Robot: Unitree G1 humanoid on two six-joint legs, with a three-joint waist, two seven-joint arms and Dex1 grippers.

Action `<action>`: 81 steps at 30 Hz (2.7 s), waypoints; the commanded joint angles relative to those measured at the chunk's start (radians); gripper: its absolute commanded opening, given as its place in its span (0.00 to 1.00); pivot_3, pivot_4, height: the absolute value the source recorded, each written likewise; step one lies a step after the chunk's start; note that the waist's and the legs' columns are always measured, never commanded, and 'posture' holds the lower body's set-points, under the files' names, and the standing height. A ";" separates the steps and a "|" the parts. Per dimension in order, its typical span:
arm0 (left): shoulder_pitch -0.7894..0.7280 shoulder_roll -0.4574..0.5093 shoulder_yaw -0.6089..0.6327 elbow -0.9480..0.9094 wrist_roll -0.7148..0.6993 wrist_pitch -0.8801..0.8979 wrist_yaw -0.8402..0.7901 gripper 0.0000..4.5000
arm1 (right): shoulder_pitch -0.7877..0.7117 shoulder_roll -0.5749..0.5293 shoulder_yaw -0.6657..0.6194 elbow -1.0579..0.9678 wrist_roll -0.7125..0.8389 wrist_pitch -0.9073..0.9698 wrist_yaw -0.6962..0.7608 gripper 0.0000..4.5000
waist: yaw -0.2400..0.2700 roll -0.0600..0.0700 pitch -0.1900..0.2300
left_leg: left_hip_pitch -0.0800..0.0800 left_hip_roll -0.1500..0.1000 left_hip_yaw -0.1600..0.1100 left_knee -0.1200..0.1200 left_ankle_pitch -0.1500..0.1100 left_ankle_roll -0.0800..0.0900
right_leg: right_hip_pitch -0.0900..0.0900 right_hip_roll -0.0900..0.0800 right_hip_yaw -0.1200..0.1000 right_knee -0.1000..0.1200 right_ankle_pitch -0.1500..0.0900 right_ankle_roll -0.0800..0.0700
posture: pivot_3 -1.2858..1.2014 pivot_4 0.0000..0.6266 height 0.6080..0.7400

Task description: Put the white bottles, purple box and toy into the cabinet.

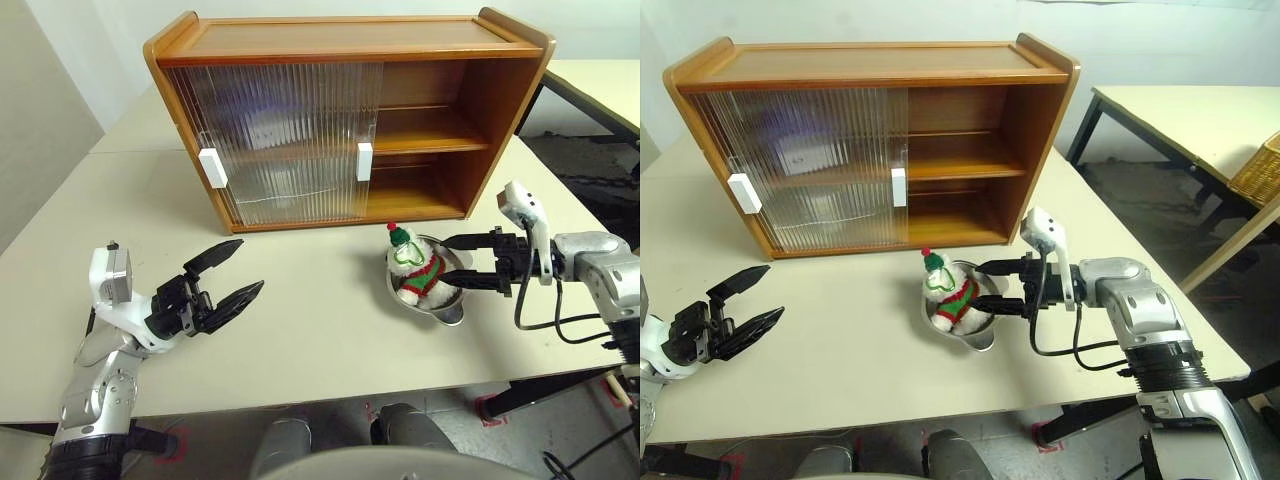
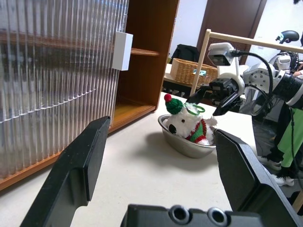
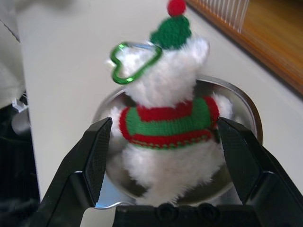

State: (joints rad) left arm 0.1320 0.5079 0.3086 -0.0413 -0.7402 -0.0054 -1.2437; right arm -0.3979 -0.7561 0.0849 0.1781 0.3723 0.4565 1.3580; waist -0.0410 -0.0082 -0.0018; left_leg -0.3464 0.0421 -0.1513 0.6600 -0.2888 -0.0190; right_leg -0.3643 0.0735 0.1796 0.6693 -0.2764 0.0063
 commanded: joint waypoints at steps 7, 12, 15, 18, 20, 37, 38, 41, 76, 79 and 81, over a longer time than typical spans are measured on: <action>-0.004 0.006 -0.003 -0.002 0.027 -0.010 0.001 1.00 | -0.056 0.119 0.026 -0.003 -0.012 0.032 -0.112 0.95 | 0.003 0.000 0.000 | 0.001 0.000 0.000 0.001 0.000 0.000 | 0.001 0.000 0.000 0.000 0.001 0.000 | 0.50 0.00 1.00; -0.004 0.000 0.007 -0.002 0.027 -0.025 0.013 1.00 | -0.054 0.064 0.045 -0.038 -0.003 0.099 -0.061 0.59 | 0.011 0.000 0.000 | 0.001 0.000 0.000 0.001 0.000 0.000 | 0.001 0.000 0.000 0.000 0.001 0.000 | 0.50 0.00 1.00; -0.004 0.002 0.006 -0.001 0.026 -0.029 0.015 1.00 | -0.056 0.037 0.060 -0.056 -0.004 0.122 -0.042 0.34 | 0.011 0.000 0.000 | 0.001 0.000 0.000 0.001 0.000 0.000 | 0.001 0.000 0.000 0.000 0.000 0.000 | 0.50 0.00 1.00; -0.004 0.003 0.006 -0.001 0.025 -0.032 0.016 1.00 | -0.068 0.039 0.046 -0.068 0.010 0.141 -0.050 0.11 | 0.011 0.000 0.000 | 0.001 0.000 0.000 0.001 0.000 0.000 | 0.001 0.000 0.000 0.000 0.000 0.000 | 0.50 0.00 1.00; -0.005 0.003 0.006 -0.001 0.025 -0.032 0.017 1.00 | -0.078 0.039 0.031 -0.076 0.031 0.163 -0.052 0.01 | 0.011 0.000 0.000 | 0.001 0.000 0.000 0.001 0.000 0.000 | 0.001 0.000 0.000 0.000 0.001 0.000 | 0.50 0.00 1.00; -0.031 0.002 -0.003 0.012 0.028 -0.027 0.016 1.00 | -0.323 0.040 -0.187 0.028 0.229 0.306 -0.133 0.00 | 0.011 0.000 0.000 | 0.001 0.000 0.000 0.001 0.000 -0.001 | 0.000 0.000 0.000 0.001 0.000 -0.002 | 0.50 0.00 1.00; -0.032 0.002 -0.004 0.012 0.028 -0.027 0.016 1.00 | -0.339 0.050 -0.194 0.056 0.217 0.280 -0.155 0.00 | 0.011 0.000 -0.001 | 0.001 0.000 0.000 0.001 0.000 0.000 | 0.000 0.000 0.000 0.001 0.000 -0.002 | 0.50 0.00 1.00; -0.035 0.004 -0.007 0.013 0.032 -0.025 0.015 1.00 | -0.387 0.094 -0.217 0.137 0.172 0.185 -0.254 0.00 | 0.010 0.001 -0.001 | 0.001 0.001 0.000 0.001 0.000 0.000 | -0.001 0.000 0.000 0.002 0.000 -0.002 | 0.50 0.00 1.00; -0.043 0.011 -0.004 0.013 0.046 -0.024 0.013 1.00 | -0.598 0.324 -0.298 0.533 -0.003 -0.343 -0.643 0.27 | -0.013 0.013 0.002 | -0.003 0.001 -0.005 -0.001 0.000 0.002 | -0.006 0.000 -0.001 0.001 0.006 0.000 | 0.50 0.00 1.00; -0.042 0.009 -0.005 0.011 0.046 -0.023 0.015 1.00 | -0.599 0.320 -0.299 0.531 -0.003 -0.341 -0.640 0.53 | -0.016 0.014 0.002 | -0.003 0.001 -0.005 -0.002 0.000 0.002 | -0.006 0.000 -0.001 0.001 0.006 0.000 | 0.50 0.00 1.00; -0.042 0.006 -0.008 0.011 0.046 -0.024 0.016 1.00 | -0.598 0.316 -0.300 0.529 -0.003 -0.337 -0.637 0.68 | -0.016 0.014 0.002 | -0.003 0.002 -0.005 -0.002 0.000 0.002 | -0.006 0.000 -0.001 0.001 0.006 0.000 | 0.50 0.00 1.00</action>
State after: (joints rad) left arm 0.0897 0.5111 0.3033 -0.0376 -0.7048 -0.0280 -1.2268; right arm -0.9797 -0.4380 -0.2180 0.7124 0.3769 0.1062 0.7196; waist -0.0567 0.0055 0.0005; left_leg -0.3490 0.0440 -0.1567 0.6581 -0.2887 -0.0174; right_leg -0.3697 0.0736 0.1787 0.6706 -0.2700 0.0062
